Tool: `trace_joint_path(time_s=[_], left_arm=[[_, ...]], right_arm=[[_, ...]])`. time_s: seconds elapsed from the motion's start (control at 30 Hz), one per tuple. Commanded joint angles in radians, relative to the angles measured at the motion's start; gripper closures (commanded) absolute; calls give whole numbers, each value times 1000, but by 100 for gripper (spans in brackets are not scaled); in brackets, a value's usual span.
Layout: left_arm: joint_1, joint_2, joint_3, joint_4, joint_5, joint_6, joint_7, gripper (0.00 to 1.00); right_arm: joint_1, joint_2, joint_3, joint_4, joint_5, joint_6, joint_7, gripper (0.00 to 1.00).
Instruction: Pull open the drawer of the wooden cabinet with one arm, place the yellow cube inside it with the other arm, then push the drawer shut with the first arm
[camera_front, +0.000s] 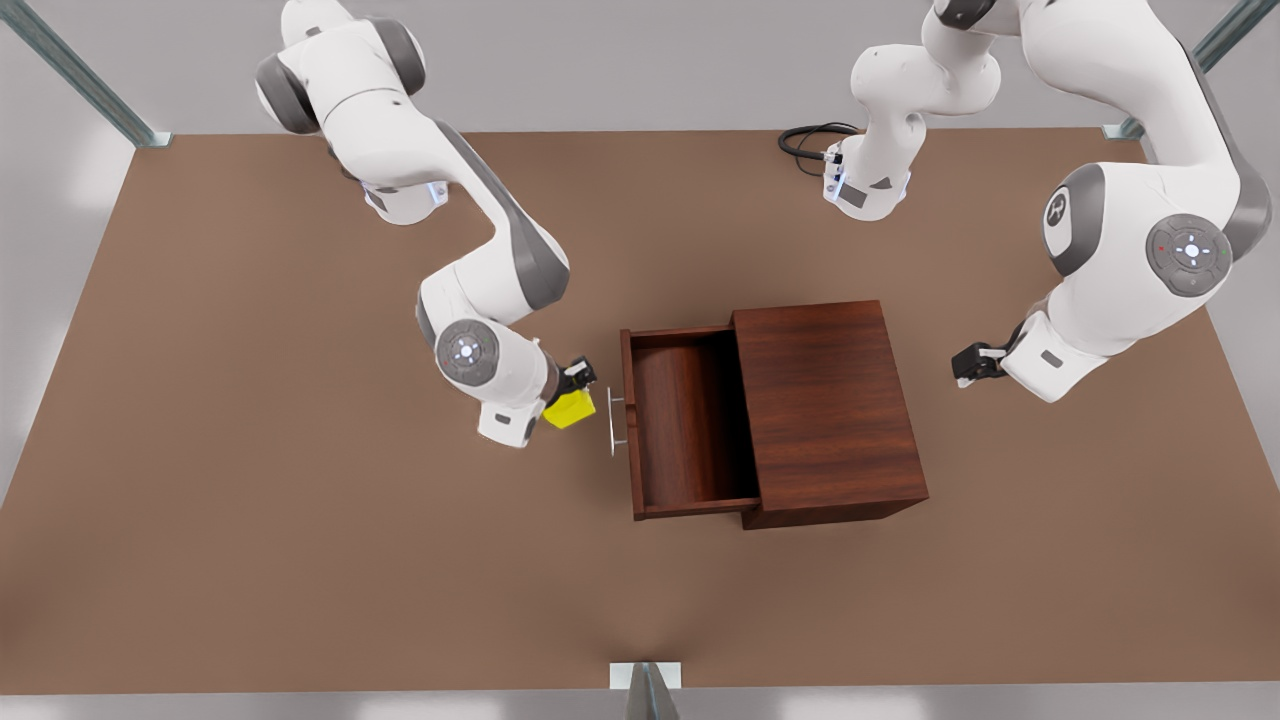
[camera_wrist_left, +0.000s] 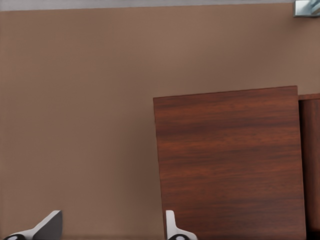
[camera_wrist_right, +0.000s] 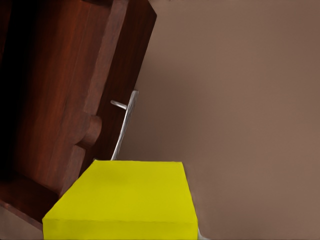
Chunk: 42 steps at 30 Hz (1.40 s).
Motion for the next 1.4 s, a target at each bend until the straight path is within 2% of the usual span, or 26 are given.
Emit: trace_joint_path(time_s=[0.0,0.17,0.3,0.4,0.43,0.47,0.53,0.57,0.6,0.67,0.7,0.77,0.8,0.83,0.93,0.97,1.0,1.03,1.13,1.3,1.37], left_arm=[[0,-1,1,0,4,-1,48,0],[0,-1,-1,0,5,-1,56,0],[-1,-3,-1,-1,-1,-4,56,0],[-3,-7,-7,-6,-3,-18,55,0],[-7,-6,-12,5,-41,-80,55,0],[-17,-10,-24,7,-98,-86,29,0],[-86,-9,-65,-7,-39,-93,-65,0],[-101,-20,-65,0,-39,-126,-62,0],[-101,-29,-72,7,-53,-136,-68,0],[-106,-46,-151,10,-46,-135,-128,0],[-164,-24,-170,118,-46,-132,-278,0],[-242,116,-185,313,-53,-104,-612,0],[-256,160,-237,359,-53,-69,-785,0],[-308,189,-239,364,-53,0,-962,0],[-477,338,-231,473,43,72,-1077,0],[-544,394,-228,484,148,121,-1102,0],[-557,428,-228,504,160,169,-1131,0],[-569,465,-228,516,162,267,-1168,0],[-606,578,-219,580,220,488,-1229,0],[-632,706,-200,590,326,673,-1229,0],[-653,743,-148,590,326,726,-1228,0]], right_arm=[[5,17,28,21,29,43,657,29],[46,113,118,98,27,193,915,29],[79,199,114,185,27,222,993,29],[106,218,112,185,29,290,1031,28],[106,218,112,185,29,290,1028,18],[106,218,109,185,27,284,1012,0],[105,213,103,185,27,273,995,0],[99,206,103,185,26,239,990,0],[37,129,94,182,4,126,917,0],[-156,-12,78,171,-143,-185,468,0],[-266,-38,50,170,-163,-273,205,0],[-325,-63,-96,112,-178,-272,-137,0],[-329,-121,-130,32,-186,-287,-162,0],[-360,-141,-144,33,-189,-324,-162,0],[-395,-138,-141,33,-233,-331,-173,0],[-380,-121,-141,23,-258,-302,-157,0],[-382,-136,-141,-57,-257,-240,-157,0],[-385,-227,-142,-255,-260,-68,-160,0],[-395,-241,-145,-255,-264,-60,-173,0],[-402,-236,-144,-231,-269,-69,-170,0],[-402,-236,-144,-231,-269,-69,-168,0]])
